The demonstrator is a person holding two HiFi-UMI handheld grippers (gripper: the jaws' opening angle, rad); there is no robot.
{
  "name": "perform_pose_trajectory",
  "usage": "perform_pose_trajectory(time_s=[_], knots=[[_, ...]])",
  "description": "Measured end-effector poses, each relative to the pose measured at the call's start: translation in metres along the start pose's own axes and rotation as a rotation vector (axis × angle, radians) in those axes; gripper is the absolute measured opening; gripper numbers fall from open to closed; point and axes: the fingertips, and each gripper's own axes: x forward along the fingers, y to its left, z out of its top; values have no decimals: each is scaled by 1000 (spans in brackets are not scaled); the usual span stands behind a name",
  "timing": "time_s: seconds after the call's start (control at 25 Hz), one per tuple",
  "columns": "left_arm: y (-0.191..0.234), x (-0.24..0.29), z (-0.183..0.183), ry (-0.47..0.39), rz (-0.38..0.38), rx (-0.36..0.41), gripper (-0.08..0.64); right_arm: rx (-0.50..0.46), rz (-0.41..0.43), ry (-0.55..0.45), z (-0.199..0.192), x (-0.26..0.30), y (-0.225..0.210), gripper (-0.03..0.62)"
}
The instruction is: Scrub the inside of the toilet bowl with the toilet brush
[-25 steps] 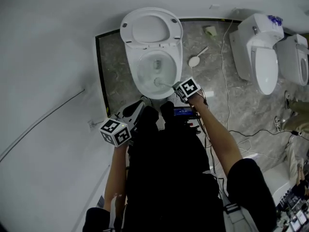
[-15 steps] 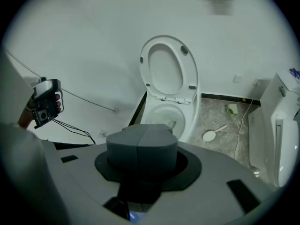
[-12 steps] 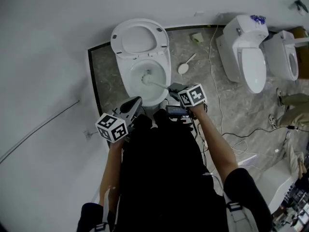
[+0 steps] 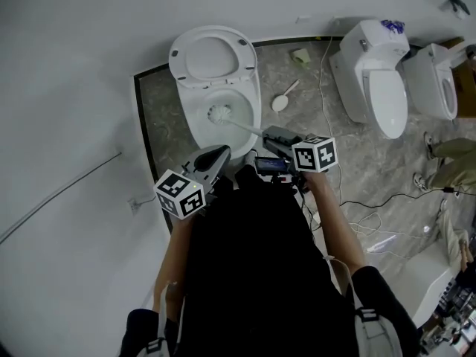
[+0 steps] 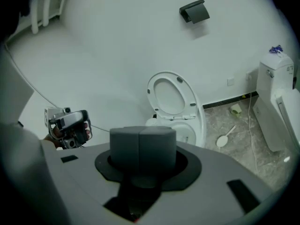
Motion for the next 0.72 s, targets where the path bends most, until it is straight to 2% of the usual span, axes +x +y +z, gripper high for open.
perform_pose_trajectory(time_s=[0.16, 0.48, 0.6, 0.72], knots=[[-3, -1, 1, 0, -7, 4, 9, 99, 87, -90, 5, -14, 17, 160], [0, -13, 13, -31, 11, 10, 9, 237, 312, -219, 26, -38, 49, 160], [3, -20, 10, -41, 23, 1, 9, 294, 364, -266, 28, -42, 54, 160], [4, -22, 10, -52, 35, -7, 9, 307, 400, -306, 33, -49, 61, 160]])
